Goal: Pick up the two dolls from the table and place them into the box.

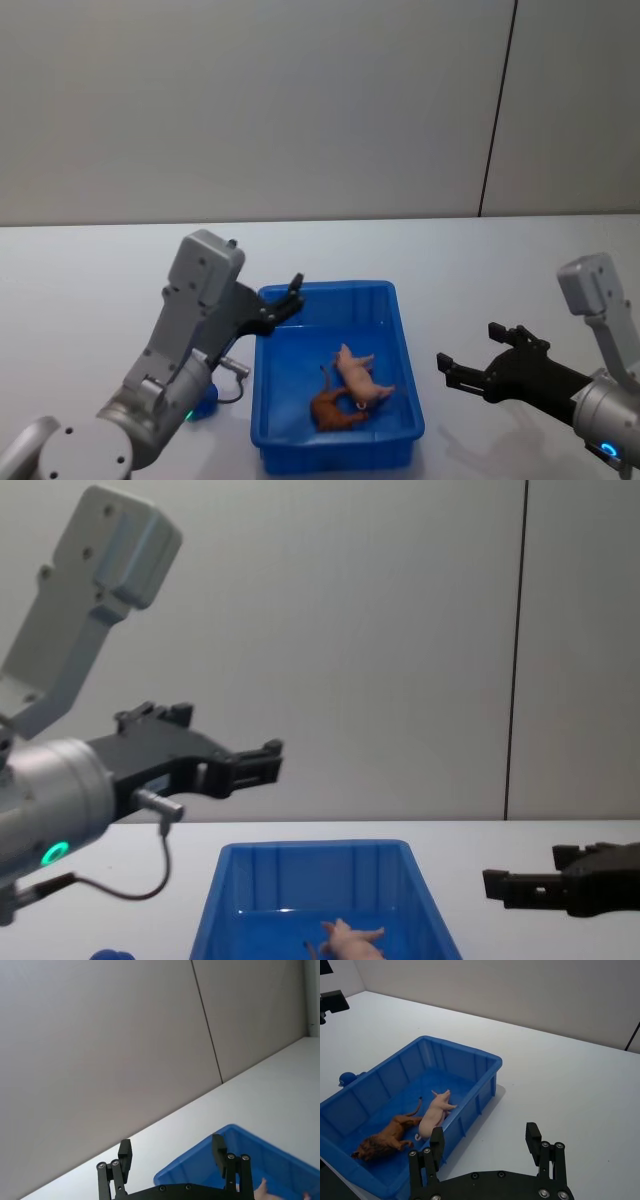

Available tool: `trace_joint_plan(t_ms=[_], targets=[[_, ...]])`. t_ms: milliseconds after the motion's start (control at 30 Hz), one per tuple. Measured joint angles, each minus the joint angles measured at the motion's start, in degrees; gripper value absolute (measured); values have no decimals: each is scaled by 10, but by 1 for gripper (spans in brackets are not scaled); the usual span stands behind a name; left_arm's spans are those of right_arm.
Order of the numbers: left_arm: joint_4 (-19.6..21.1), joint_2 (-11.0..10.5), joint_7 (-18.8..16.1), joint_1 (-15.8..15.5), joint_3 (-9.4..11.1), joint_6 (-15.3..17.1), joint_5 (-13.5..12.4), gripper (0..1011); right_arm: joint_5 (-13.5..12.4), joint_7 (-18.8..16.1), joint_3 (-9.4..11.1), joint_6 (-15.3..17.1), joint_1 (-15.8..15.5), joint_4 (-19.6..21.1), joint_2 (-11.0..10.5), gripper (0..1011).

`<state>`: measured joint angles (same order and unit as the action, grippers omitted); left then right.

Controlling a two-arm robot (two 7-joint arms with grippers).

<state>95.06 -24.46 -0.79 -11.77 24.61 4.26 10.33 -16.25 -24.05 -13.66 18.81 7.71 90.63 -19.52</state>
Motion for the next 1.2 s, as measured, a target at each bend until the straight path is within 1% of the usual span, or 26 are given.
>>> trace_joint_plan(t_ms=[33, 100, 200, 300, 367, 900, 1200], targets=[[2, -5, -3, 4, -3, 5, 1, 1001, -1, 0, 0, 0, -1, 1, -1, 1001], [2, -7, -4, 5, -4, 6, 2, 1001, -1, 1, 1, 0, -2, 2, -2, 1001], [2, -19, -9, 15, -11, 14, 11, 1001, -2, 1, 2, 0, -4, 3, -3, 1001], [0, -26, -11, 22, -15, 16, 18, 1001, -2, 1, 2, -1, -5, 4, -4, 1001], [-5, -34, -13, 29, -19, 17, 28, 1001, -3, 2, 3, -1, -6, 4, -5, 1001], [-37, -57, -11, 55, -36, 15, 69, 1001, -4, 2, 4, -1, -8, 6, -7, 1001], [-52, -64, 6, 61, -41, 28, 74, 1001, -4, 3, 4, -1, -9, 6, -8, 1001]])
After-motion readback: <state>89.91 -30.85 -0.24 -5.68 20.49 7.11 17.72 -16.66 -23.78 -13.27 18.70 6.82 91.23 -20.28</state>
